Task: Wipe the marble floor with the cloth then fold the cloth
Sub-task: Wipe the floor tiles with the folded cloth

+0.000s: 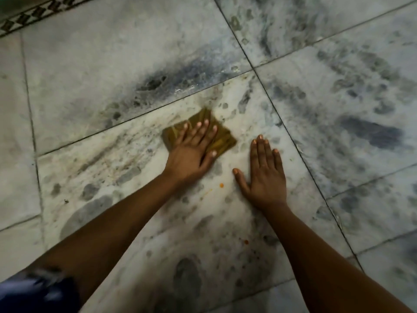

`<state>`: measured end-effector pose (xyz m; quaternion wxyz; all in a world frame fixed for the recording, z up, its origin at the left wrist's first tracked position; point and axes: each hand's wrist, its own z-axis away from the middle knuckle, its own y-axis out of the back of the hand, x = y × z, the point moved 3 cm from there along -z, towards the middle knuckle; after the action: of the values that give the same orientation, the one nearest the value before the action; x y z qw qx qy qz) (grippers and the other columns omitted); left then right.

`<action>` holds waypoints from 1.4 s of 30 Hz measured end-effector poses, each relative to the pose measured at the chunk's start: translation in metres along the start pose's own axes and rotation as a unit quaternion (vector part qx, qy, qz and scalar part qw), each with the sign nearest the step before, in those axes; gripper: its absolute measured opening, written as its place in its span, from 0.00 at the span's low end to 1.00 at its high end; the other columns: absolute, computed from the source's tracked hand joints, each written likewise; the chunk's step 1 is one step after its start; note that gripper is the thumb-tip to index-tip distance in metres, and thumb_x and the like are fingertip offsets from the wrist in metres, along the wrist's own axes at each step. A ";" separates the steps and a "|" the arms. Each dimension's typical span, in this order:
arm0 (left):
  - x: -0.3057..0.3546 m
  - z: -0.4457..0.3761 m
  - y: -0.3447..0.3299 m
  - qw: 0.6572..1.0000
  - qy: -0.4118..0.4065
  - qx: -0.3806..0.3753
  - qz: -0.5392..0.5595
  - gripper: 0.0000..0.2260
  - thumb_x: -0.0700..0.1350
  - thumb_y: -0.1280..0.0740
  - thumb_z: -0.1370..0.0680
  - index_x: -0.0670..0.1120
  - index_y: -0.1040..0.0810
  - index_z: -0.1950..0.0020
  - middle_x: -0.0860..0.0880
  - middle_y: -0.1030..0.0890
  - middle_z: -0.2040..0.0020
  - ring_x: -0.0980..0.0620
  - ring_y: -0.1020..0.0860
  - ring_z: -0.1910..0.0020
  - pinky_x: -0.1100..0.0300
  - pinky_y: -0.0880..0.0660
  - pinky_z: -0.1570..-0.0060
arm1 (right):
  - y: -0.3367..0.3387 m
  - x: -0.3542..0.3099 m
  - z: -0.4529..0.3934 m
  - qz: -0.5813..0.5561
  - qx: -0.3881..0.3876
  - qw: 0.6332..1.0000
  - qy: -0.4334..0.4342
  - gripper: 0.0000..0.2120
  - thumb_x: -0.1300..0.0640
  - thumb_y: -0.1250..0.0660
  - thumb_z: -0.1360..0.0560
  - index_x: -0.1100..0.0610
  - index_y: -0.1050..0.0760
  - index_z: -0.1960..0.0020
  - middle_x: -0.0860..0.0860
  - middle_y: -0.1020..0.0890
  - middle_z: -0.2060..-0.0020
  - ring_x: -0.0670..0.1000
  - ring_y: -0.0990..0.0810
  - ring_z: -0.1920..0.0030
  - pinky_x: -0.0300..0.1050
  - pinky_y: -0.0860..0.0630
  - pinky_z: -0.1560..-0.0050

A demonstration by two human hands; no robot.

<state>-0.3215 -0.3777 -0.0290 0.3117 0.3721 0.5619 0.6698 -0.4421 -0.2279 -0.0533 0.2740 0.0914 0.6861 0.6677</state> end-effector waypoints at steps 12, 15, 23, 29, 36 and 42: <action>0.006 -0.026 0.003 1.000 0.008 -0.010 0.012 0.28 0.57 0.54 0.21 0.42 0.41 0.25 0.39 0.39 0.26 0.42 0.40 0.27 0.57 0.56 0.28 | -0.001 -0.001 0.001 0.004 -0.008 1.000 0.000 0.37 0.39 0.51 0.24 0.63 0.47 0.25 0.59 0.43 0.25 0.55 0.46 0.25 0.51 0.51 0.26; -0.001 0.030 0.002 0.989 -0.142 -0.015 -0.024 0.27 0.57 0.53 0.20 0.43 0.36 0.27 0.40 0.33 0.29 0.42 0.33 0.31 0.51 0.49 0.30 | -0.002 0.000 0.000 0.002 -0.001 1.000 0.000 0.37 0.39 0.51 0.24 0.62 0.48 0.24 0.59 0.44 0.25 0.55 0.47 0.24 0.51 0.51 0.26; -0.036 -0.079 0.005 0.998 0.049 -0.030 -0.026 0.28 0.64 0.56 0.24 0.60 0.51 0.25 0.52 0.51 0.22 0.45 0.55 0.24 0.43 0.56 0.28 | -0.001 -0.001 0.000 -0.011 0.004 1.000 0.001 0.37 0.39 0.51 0.24 0.62 0.49 0.24 0.58 0.45 0.25 0.55 0.48 0.24 0.51 0.52 0.26; 0.011 -0.019 -0.009 0.995 -0.093 -0.026 -0.029 0.29 0.66 0.56 0.24 0.57 0.48 0.24 0.49 0.48 0.23 0.44 0.52 0.24 0.45 0.55 0.29 | -0.001 -0.001 0.000 -0.007 0.002 1.000 -0.003 0.37 0.39 0.50 0.24 0.63 0.47 0.25 0.59 0.43 0.25 0.55 0.46 0.25 0.51 0.51 0.26; -0.045 -0.083 0.009 0.990 0.137 -0.032 0.013 0.24 0.60 0.53 0.20 0.60 0.54 0.24 0.51 0.56 0.22 0.45 0.59 0.24 0.43 0.62 0.29 | -0.001 -0.002 0.000 -0.007 0.006 1.000 0.000 0.37 0.39 0.50 0.24 0.63 0.48 0.24 0.59 0.44 0.25 0.55 0.48 0.24 0.51 0.52 0.26; 0.018 -0.043 -0.009 0.999 0.043 -0.030 -0.008 0.27 0.62 0.58 0.23 0.59 0.53 0.24 0.50 0.54 0.22 0.45 0.58 0.24 0.45 0.63 0.30 | 0.002 -0.001 0.001 -0.019 -0.007 1.000 0.003 0.35 0.42 0.50 0.23 0.65 0.46 0.25 0.61 0.42 0.26 0.57 0.44 0.25 0.48 0.53 0.27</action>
<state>-0.3670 -0.3836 -0.0396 0.3034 0.3287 0.5579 0.6991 -0.4412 -0.2275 -0.0512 0.2851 0.0744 0.6841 0.6672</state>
